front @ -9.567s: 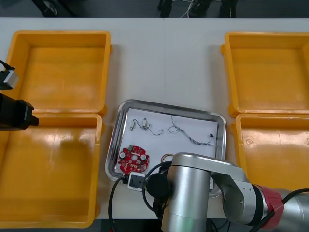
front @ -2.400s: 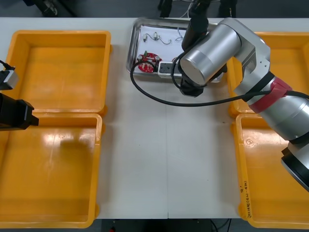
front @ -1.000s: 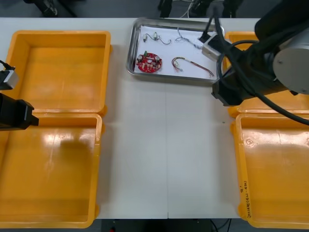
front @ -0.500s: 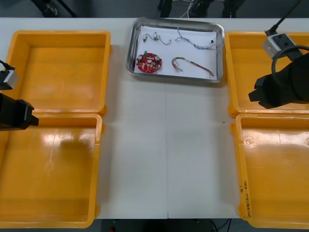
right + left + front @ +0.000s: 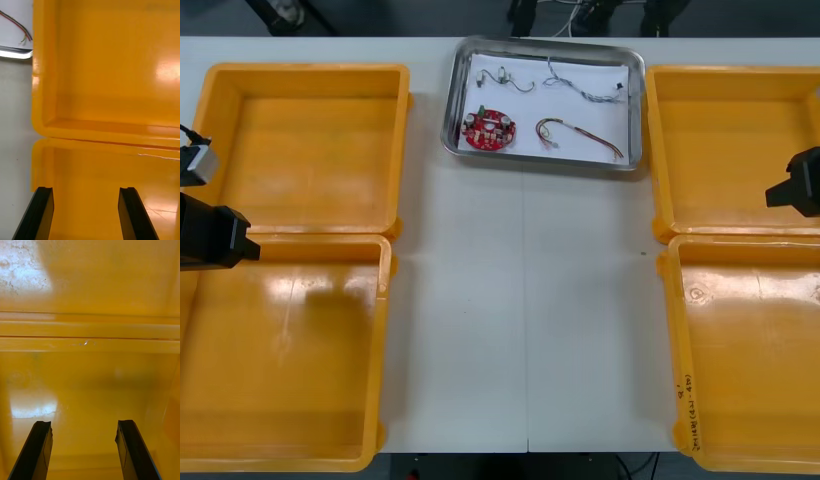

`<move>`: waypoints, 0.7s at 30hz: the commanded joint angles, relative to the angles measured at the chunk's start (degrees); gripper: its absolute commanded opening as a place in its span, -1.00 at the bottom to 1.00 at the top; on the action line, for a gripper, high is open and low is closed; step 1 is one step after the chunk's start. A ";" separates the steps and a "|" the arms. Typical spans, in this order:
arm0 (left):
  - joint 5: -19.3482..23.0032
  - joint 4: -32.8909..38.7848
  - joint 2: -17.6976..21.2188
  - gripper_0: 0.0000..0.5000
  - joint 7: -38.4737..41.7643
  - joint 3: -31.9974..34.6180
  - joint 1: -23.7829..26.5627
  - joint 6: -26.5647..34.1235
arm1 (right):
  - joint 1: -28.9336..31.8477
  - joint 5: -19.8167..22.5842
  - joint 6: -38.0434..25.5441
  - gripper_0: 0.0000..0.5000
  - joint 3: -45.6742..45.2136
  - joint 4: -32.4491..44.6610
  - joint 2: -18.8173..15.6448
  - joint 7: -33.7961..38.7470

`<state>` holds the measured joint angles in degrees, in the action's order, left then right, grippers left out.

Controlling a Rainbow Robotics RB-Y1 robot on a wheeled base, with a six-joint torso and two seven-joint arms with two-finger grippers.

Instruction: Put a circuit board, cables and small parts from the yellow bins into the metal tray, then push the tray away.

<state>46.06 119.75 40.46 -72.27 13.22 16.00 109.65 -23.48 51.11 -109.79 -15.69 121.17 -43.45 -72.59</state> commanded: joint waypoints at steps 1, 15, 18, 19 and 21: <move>0.43 1.63 1.12 1.00 -5.43 1.64 -0.53 0.35 | 0.72 -1.63 -0.21 1.00 -3.03 -2.26 -2.26 -1.07; 0.43 1.63 1.12 1.00 -5.43 1.64 -0.53 0.35 | 4.67 -5.32 -0.21 1.00 -2.94 -6.39 -2.26 -3.88; 0.43 1.63 1.12 1.00 -5.43 1.64 -0.53 0.35 | 6.69 -5.32 -0.21 1.00 -2.94 -6.48 -2.26 -4.41; 0.43 1.63 1.12 1.00 -5.43 1.64 -0.53 0.35 | 7.40 -5.24 -0.21 1.00 -2.85 -6.48 -2.17 -4.67; 0.43 1.63 1.12 1.00 -5.43 1.64 -0.53 0.35 | 8.28 -5.24 -0.21 1.00 -2.94 -6.74 -2.26 -5.02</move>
<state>46.06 119.75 40.46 -72.27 13.22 16.00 109.65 -17.49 46.22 -109.79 -16.90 114.31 -43.47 -76.02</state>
